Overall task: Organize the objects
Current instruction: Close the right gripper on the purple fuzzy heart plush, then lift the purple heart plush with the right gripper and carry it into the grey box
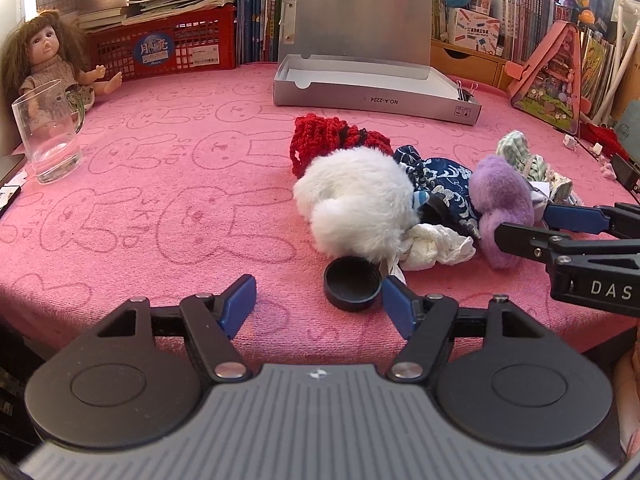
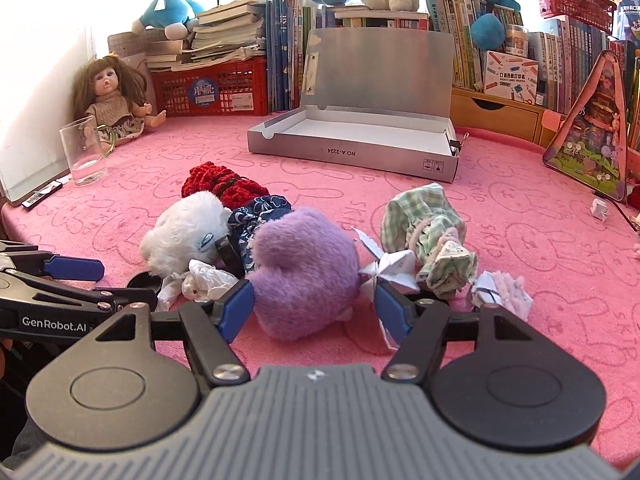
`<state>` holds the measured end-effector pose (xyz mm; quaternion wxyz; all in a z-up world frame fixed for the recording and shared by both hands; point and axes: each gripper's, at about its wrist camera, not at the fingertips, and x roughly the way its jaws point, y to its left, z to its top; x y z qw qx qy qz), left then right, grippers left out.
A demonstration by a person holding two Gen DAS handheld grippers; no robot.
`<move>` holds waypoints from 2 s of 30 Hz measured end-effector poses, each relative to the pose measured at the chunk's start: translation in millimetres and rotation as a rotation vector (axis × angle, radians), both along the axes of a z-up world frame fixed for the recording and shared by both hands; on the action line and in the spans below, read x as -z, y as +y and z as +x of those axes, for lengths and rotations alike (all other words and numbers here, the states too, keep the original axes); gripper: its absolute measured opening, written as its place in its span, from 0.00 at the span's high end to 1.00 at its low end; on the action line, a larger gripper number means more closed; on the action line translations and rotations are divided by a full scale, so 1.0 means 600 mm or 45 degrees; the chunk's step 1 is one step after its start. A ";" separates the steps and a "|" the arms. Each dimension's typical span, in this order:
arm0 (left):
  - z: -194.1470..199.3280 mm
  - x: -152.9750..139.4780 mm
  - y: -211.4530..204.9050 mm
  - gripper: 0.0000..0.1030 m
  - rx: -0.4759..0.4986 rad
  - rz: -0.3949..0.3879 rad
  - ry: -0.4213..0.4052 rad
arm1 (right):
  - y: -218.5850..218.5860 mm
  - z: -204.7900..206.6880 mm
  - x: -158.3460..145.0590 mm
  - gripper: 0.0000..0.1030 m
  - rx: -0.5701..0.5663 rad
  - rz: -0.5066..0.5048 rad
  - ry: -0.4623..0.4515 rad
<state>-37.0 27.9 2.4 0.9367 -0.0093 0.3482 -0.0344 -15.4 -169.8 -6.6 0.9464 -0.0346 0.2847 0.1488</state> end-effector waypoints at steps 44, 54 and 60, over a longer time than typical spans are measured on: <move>0.004 -0.002 0.006 0.63 -0.043 0.019 -0.181 | 0.012 0.034 -0.024 0.58 -0.026 0.044 -0.078; 0.017 -0.005 0.009 0.63 -0.053 0.026 -0.169 | 0.012 0.057 0.000 0.34 -0.062 0.040 0.017; 0.022 0.006 0.010 0.63 -0.056 0.035 -0.142 | -0.009 0.076 0.013 0.21 -0.139 0.157 0.069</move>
